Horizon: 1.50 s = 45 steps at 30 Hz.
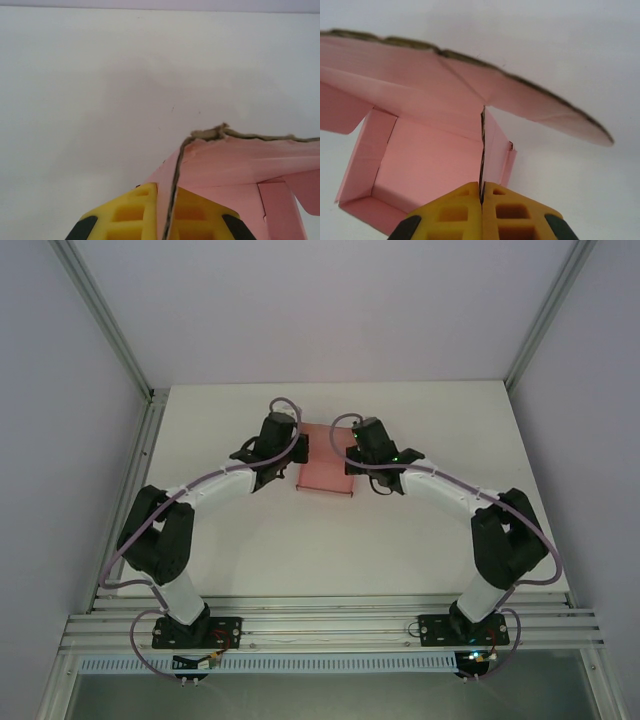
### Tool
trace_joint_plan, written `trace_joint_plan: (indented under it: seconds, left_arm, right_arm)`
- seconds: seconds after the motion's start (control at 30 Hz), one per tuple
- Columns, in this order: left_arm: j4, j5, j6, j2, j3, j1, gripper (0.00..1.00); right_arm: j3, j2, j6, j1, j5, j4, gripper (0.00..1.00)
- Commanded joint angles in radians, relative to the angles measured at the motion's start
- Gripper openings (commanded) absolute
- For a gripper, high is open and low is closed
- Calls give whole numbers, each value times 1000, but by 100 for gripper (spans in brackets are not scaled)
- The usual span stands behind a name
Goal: Assemble paper box
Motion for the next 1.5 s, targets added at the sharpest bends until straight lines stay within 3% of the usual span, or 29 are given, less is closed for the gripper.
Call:
trace_joint_plan:
  seconds: [0.0, 0.23, 0.63, 0.93, 1.0, 1.13, 1.27, 1.37, 1.47]
  left_arm:
    - [59, 6, -24, 13, -4, -29, 0]
    - [271, 0, -38, 27, -145, -31, 0]
    - [543, 100, -11, -10, -394, -31, 0]
    - [632, 144, -14, -77, -517, -34, 15]
    - [592, 146, -13, -102, -522, -34, 23]
    - [485, 147, -14, -160, -532, -36, 54]
    - [378, 108, -23, -218, -546, -37, 73]
    - [322, 128, -34, -282, -575, -37, 100]
    - [251, 127, -68, -370, -602, -39, 100]
  right_arm:
    - [-9, 29, 43, 36, 16, 88, 0]
    - [-76, 63, 30, 52, 63, 163, 0]
    - [-249, 54, 7, 91, 117, 310, 0]
    - [-332, 12, 0, 125, 189, 372, 0]
    - [-335, 11, -12, 128, 212, 366, 0]
    - [-354, 11, -19, 134, 240, 356, 0]
    - [-373, 20, -8, 147, 257, 355, 0]
    - [-375, 28, -3, 155, 265, 348, 0]
    - [-378, 31, -3, 161, 274, 349, 0]
